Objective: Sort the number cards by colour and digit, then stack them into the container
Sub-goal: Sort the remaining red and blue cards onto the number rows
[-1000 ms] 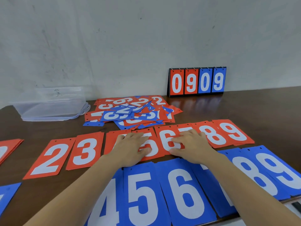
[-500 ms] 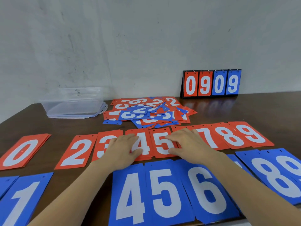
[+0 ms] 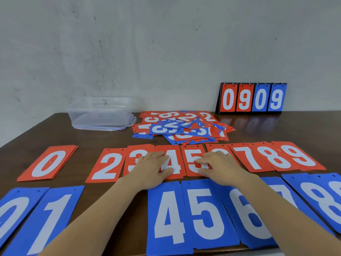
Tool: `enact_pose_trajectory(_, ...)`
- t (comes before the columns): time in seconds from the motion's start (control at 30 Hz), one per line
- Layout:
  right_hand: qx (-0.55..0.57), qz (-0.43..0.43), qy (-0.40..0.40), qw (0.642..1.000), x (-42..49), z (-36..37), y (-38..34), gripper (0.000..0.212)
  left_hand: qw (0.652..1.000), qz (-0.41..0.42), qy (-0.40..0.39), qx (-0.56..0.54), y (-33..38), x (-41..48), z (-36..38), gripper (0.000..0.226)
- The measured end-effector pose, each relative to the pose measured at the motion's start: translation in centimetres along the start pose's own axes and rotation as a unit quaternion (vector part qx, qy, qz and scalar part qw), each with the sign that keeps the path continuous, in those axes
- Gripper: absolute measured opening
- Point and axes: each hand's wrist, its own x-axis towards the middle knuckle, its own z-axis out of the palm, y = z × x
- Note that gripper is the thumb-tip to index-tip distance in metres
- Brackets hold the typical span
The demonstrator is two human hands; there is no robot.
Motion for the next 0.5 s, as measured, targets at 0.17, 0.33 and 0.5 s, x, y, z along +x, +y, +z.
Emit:
enact_pose_trajectory(0.17,-0.007,0.009,-0.006,1.0,-0.21,-0.12,-0.32,0.047,1.0,0.003,-0.005,0.007,0.13,-0.19,-0.17,0.062)
enact_pose_trajectory(0.33,-0.01,0.016,-0.008,1.0,-0.39,-0.17,-0.65,0.048,1.0,0.005,-0.006,0.019,0.2,-0.28,-0.31,0.062)
enact_pose_trajectory(0.5,-0.006,0.077,0.077,0.994,-0.37,0.05,-0.14,0.037,0.999,-0.007,0.028,0.029,-0.29,-0.66,-0.65,0.062)
